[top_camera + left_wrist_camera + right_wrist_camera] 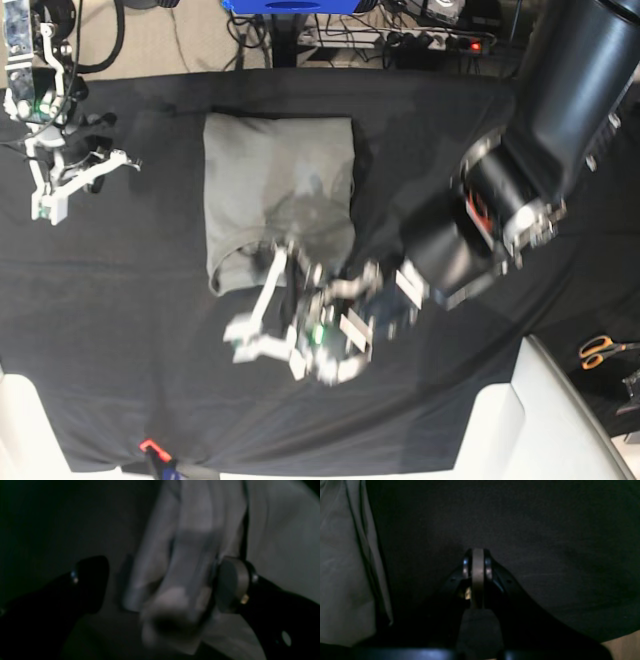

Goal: Fold the T-shirt properly
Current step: 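Tuck and flatten the folded shirt's collar edge with the left gripper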

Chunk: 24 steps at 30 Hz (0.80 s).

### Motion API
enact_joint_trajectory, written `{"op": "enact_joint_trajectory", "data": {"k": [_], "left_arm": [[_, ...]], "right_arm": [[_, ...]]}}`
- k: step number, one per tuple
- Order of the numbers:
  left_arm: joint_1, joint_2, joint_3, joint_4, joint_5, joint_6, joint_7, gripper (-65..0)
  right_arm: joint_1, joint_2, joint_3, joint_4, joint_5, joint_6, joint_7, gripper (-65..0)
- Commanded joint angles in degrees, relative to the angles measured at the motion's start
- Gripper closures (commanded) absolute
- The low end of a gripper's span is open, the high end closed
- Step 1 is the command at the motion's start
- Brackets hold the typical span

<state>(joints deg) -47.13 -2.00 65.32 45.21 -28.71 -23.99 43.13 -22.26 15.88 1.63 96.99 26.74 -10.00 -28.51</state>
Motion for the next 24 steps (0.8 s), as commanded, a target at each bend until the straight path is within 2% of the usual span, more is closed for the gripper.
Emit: {"op": "enact_joint_trajectory", "data": {"k": [1, 6, 9, 10, 11, 12, 14, 17, 19, 22, 24], "left_arm": [[-3.90, 0.37, -1.19, 0.81, -0.17, 0.30, -0.89, -65.0], [-6.45, 0.73, -11.21, 4.50, -0.35, 0.30, -0.19, -64.8], [-1.61, 0.02, -14.99, 13.21, -0.08, 0.30, 6.58, -63.7], [1.02, -1.21, -15.69, 17.16, -0.08, 0.47, 9.39, -59.6], [4.80, -2.53, -16.57, 21.73, -0.08, 0.56, 11.33, -50.2], [8.50, -3.49, -17.19, 26.31, -0.08, 0.56, 12.03, -37.8], [16.06, -6.57, -19.39, 34.48, 0.01, 1.79, 12.21, -0.8], [25.20, -8.68, -24.31, 40.46, 0.01, 7.59, 12.03, 0.0], [29.95, -9.47, -26.07, 41.87, 0.88, 8.03, 10.10, 0.0], [35.66, -10.18, -25.98, 41.43, 5.90, 8.03, 5.44, 0.0], [38.12, -9.74, -25.98, 40.46, 8.97, 8.03, 5.00, 0.0]], "right_arm": [[0.15, 0.69, 0.26, 0.81, -0.15, -0.07, 1.04, -0.2], [-0.02, 0.60, 0.26, 0.90, -0.15, -0.07, 1.04, -0.2], [-0.20, 0.60, 0.26, 0.99, -0.15, -0.07, 1.04, -0.2], [-0.64, 0.60, 0.26, 1.08, -0.15, -0.07, 1.04, -0.2], [-0.99, 0.69, 0.26, 1.08, -0.15, -0.07, 1.04, -0.2], [-1.17, 0.69, 0.26, 1.16, -0.15, -0.07, 1.04, -0.2], [-1.34, 0.78, 0.26, 1.16, -0.15, -0.07, 1.04, -0.2], [-1.34, 0.78, 0.61, 0.99, -0.15, -0.07, 1.04, -0.2], [-1.17, 0.78, 0.70, 0.90, -0.15, -0.07, 1.04, -0.2], [-1.17, 0.78, 0.79, 0.90, -0.15, -0.07, 1.04, -0.2], [-1.08, 0.78, 0.79, 0.90, -0.15, -0.07, 1.04, -0.2]]}}
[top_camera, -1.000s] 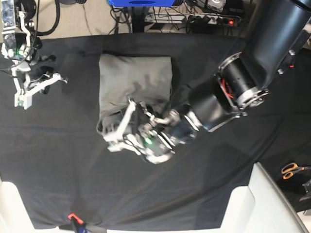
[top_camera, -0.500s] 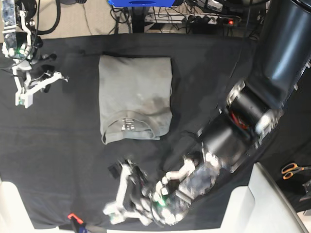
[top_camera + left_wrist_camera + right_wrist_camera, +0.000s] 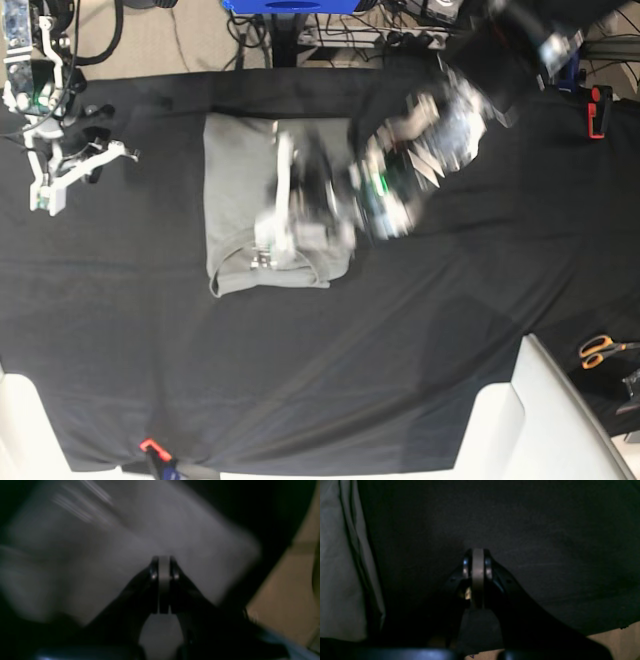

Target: Fold the T-shirt properly

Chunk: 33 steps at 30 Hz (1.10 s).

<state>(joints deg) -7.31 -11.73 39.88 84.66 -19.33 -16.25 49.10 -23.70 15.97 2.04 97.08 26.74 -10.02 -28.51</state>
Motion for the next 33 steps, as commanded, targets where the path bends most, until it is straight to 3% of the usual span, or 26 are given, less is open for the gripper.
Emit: {"op": "enact_joint_trajectory", "data": {"k": [1, 9, 14, 17, 21, 27, 30, 33], "left_arm": [[-0.73, 0.34, -0.54, 0.66, 0.21, 0.29, -1.06, 0.0], [3.14, -0.98, -0.54, -3.83, 1.62, 0.29, -2.90, 0.0], [3.05, -2.74, -2.12, 2.24, 1.09, 0.38, -4.05, 0.0], [3.22, -3.17, -8.36, 8.83, 1.09, 0.38, -3.17, 0.0], [4.81, -5.20, -16.98, 14.72, 1.18, 0.38, 2.02, 0.0], [20.28, -13.02, -21.72, 25.01, 1.62, 0.38, 2.02, 0.0], [28.81, -15.83, -21.81, 27.21, 1.62, 0.47, 1.05, 0.0], [37.25, -16.89, -23.13, 27.03, 1.71, 0.56, -4.84, 0.0]], "right_arm": [[0.36, 0.69, 0.37, 0.81, -0.15, -0.04, 1.04, -0.2], [0.01, 0.69, 0.37, 0.81, -0.15, -0.04, 1.04, -0.2], [0.01, 0.60, -0.24, 1.16, -0.15, -0.04, 1.04, -0.2], [0.01, 0.60, -2.18, 3.01, -0.15, -0.04, 1.04, -0.2], [0.28, 0.87, -7.89, 4.68, -0.24, 0.04, 1.04, -0.2], [-2.19, 1.92, -8.24, 5.30, -0.32, -0.22, 0.86, -0.2], [-7.46, 3.42, -4.20, 9.96, -0.32, -0.31, -3.88, -0.2], [-13.09, 3.15, 1.78, 14.79, -0.15, -0.31, -8.98, -0.2]]}}
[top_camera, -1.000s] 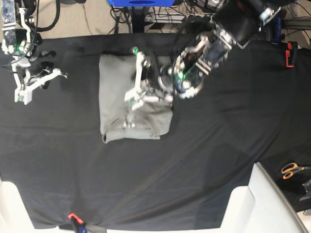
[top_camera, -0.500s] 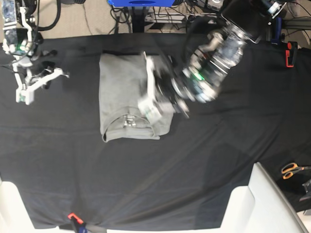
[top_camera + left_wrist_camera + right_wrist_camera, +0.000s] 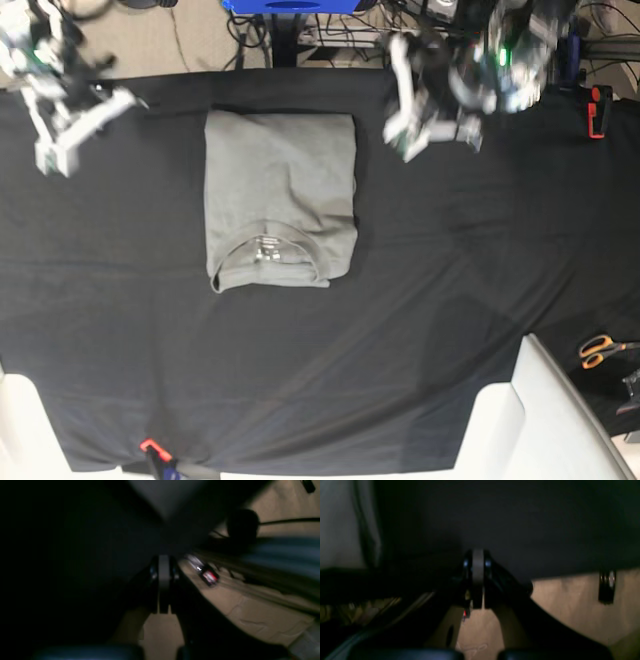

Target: Fold the T-shirt properly

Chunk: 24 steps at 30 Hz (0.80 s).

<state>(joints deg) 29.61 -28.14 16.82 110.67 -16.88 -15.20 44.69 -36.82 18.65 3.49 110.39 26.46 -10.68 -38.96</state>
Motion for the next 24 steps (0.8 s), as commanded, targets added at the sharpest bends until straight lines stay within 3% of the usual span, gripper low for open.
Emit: {"op": "enact_joint_trajectory", "data": {"k": [1, 4, 8, 11, 14, 18, 21, 24], "left_arm": [[2.97, -0.83, -0.86, 1.02, -0.74, -0.49, -2.27, 0.0], [9.91, -1.18, -3.24, -0.04, -0.57, -0.49, -5.70, 0.0], [15.27, -0.12, -2.80, -4.34, 6.47, -0.49, -8.77, 0.0], [15.89, 2.60, -1.48, -11.29, 13.76, -0.49, -10.97, 0.0], [13.34, 7.61, -1.92, -22.28, 19.83, -0.49, -14.31, 0.0], [7.19, 12.45, -1.48, -39.24, 23.87, -0.49, -21.17, 0.0], [1.82, 15.00, -1.48, -51.99, 24.05, -0.49, -28.20, 0.0], [-5.47, 17.20, -1.48, -69.22, 23.87, -0.49, -35.76, 0.0]], "right_arm": [[-1.73, 0.29, 2.27, 2.45, 0.31, 0.35, -0.20, -0.2], [-4.98, -0.24, 6.32, 2.53, 0.40, 0.35, -5.57, -0.2], [-7.97, -0.50, 6.32, -1.51, 0.40, 0.52, -8.29, -0.2], [-7.45, -0.76, 3.33, -8.37, 0.05, 0.61, -8.29, -0.2], [-4.54, -0.68, -0.63, -18.92, -0.04, 0.61, -7.94, -0.2], [1.61, 1.70, -11.53, -37.29, -0.04, 0.61, -0.82, -0.2], [8.99, 3.28, -25.68, -54.43, -0.04, 0.61, 6.65, -0.2], [16.91, 1.78, -40.63, -74.39, -0.04, 0.61, 14.92, -0.6]]}}
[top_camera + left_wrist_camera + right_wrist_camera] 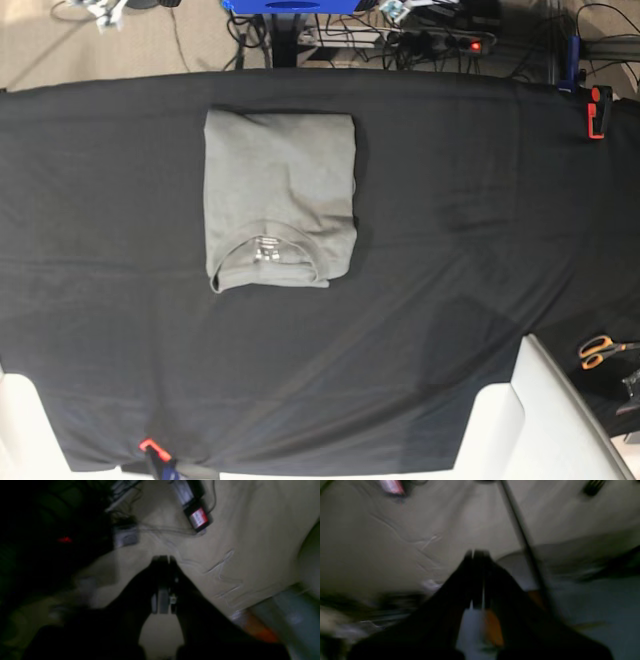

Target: Fold the T-shirt properly

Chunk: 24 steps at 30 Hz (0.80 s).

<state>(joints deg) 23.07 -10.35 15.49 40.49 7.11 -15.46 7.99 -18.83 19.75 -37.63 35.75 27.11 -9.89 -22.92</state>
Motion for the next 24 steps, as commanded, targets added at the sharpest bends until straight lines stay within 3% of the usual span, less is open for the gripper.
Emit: {"op": "enact_joint_trajectory", "data": {"k": [1, 3, 6, 9, 11, 17, 24], "left_arm": [[-2.45, 0.20, -0.23, -7.13, -0.13, -0.23, -2.41, 0.0], [-9.31, 1.60, -0.67, -23.30, -0.21, -0.23, -10.05, 0.0], [-16.17, 2.48, -0.32, -40.01, -0.13, -0.23, -23.42, 0.0], [-16.61, 2.13, -0.14, -40.27, 0.31, -0.23, -30.01, 0.0], [-16.61, 1.87, -0.14, -39.13, 0.31, -0.23, -30.27, 0.0], [-16.96, 1.69, -0.14, -39.13, 0.31, -0.23, -30.27, 0.0], [-17.22, 1.51, -0.14, -39.04, 0.31, -0.23, -30.27, 0.0]], "right_arm": [[1.12, -0.80, -4.70, -6.96, -0.70, -0.18, 3.09, -0.6], [4.10, -3.53, -12.62, -18.74, -0.70, -0.18, 12.41, -0.8], [6.13, -7.75, -19.03, -30.60, -0.26, -0.18, 26.39, -0.8], [7.27, -9.68, -16.48, -34.03, -0.17, -0.18, 34.74, -0.8], [7.45, -9.86, -13.58, -33.42, -0.17, -0.18, 36.68, -0.8], [7.36, -12.23, -5.76, -32.80, -0.17, -0.18, 35.53, -0.8], [7.53, -12.85, -4.35, -32.45, -0.17, -0.18, 35.80, -0.8]]}}
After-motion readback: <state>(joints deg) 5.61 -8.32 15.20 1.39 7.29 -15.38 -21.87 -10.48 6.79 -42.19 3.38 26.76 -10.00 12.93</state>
